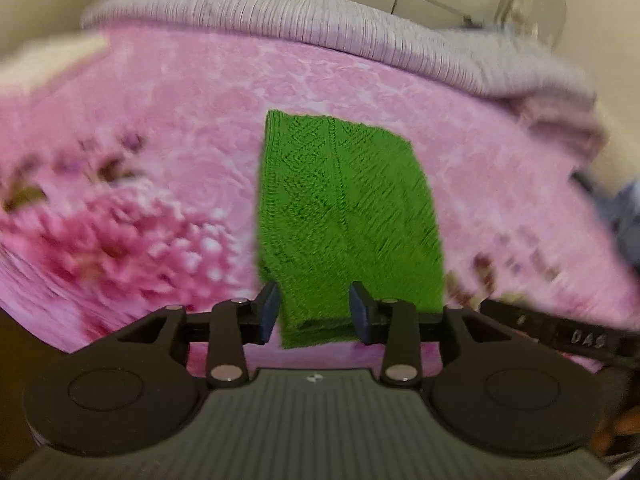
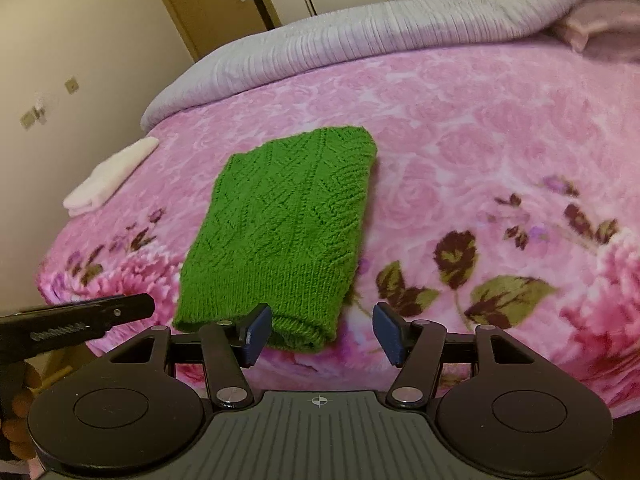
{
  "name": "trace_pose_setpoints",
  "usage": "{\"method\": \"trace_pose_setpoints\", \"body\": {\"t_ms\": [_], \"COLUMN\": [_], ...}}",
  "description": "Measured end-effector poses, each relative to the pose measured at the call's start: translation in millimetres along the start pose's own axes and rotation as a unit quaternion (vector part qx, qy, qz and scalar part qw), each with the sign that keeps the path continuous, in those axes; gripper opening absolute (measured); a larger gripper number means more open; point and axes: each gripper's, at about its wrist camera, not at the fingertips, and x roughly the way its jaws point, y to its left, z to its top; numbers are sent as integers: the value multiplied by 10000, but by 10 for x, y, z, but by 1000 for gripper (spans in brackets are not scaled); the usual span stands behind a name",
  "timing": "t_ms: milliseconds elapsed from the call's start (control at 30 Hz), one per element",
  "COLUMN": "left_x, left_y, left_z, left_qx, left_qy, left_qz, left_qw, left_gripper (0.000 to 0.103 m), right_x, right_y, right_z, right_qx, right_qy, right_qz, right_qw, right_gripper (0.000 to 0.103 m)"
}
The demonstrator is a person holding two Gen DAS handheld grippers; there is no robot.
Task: Fold clothes
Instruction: 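Grasp the end of the green vest strip with both grippers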
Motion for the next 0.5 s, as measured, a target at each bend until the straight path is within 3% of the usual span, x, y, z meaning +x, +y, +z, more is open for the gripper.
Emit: {"method": "trace_pose_setpoints", "body": {"t_ms": [67,167,267,500], "left_x": [90,293,561,1144], "left_y": [258,570,775,1089], "left_z": [72,169,242,366], "left_qx": [-558,-1167,-1621,-2239], "left_qy": [44,132,261,460], "left_qz": [-423,-752,-922,-1024], "left_qw": [9975,9902,9821,9681], "left_gripper": [39,41,41,41], "right_x": [88,259,474,874], "right_y": [-209,-537,-753,-990], "right_z": [61,143,178,316], "right_qx": [599,1546,2130,2725], "right_qy": [42,155,309,313], "right_qz": [436,908,1128,1228], "right_qw": [9972,9837,9700,9538], "right_gripper": [60,64,72,73]}}
